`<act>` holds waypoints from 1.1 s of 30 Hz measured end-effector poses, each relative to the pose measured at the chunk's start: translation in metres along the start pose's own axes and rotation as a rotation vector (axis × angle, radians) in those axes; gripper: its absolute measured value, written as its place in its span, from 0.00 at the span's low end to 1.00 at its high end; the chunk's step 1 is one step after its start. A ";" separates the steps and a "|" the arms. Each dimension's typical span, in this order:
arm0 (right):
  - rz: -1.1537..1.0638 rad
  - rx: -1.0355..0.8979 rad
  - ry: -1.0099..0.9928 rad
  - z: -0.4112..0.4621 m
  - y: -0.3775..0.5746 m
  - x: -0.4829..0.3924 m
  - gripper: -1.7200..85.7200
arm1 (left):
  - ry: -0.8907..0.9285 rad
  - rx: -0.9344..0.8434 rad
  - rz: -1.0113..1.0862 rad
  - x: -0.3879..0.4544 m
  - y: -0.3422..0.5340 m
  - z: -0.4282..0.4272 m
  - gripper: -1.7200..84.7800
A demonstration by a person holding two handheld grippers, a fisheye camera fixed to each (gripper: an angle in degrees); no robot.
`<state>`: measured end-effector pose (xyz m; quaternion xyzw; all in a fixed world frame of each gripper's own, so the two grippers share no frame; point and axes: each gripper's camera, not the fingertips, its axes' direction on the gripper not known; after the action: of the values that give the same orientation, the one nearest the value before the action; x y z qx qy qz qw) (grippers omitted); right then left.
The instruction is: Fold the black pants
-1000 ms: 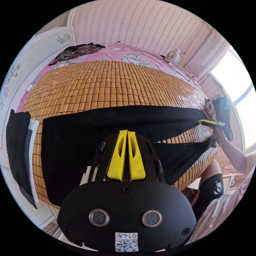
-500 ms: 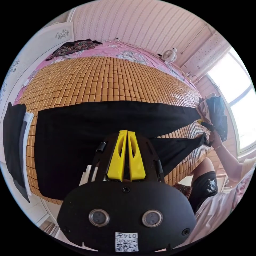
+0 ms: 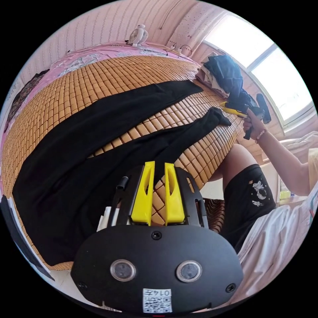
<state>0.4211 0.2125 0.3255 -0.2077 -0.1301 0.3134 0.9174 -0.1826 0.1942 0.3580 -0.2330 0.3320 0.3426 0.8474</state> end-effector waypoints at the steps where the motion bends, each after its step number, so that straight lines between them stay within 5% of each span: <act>1: -0.014 -0.027 -0.015 0.008 -0.003 -0.004 0.14 | -0.013 -0.006 -0.002 0.000 -0.001 0.004 0.09; 10: -0.071 -0.080 0.034 0.038 0.004 0.007 0.02 | -0.036 -0.057 -0.008 0.004 -0.005 0.033 0.03; 18: -0.072 -0.013 0.019 0.014 0.010 0.010 0.07 | -0.062 -0.035 0.004 0.006 0.007 0.047 0.01; 24: -0.210 -0.032 0.294 0.038 0.031 -0.006 0.10 | -0.002 -0.016 -0.059 -0.008 0.016 0.054 0.01; 28: -0.166 -0.051 0.244 0.030 0.026 0.005 0.04 | 0.035 0.039 -0.064 -0.015 0.027 0.046 0.01; 33: -0.201 0.087 -0.068 -0.025 0.022 0.013 0.01 | 0.038 0.144 0.051 -0.012 0.048 0.013 0.01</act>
<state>0.4293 0.2285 0.2947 -0.1430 -0.1674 0.2319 0.9475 -0.2188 0.2286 0.3672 -0.1694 0.3774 0.3347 0.8467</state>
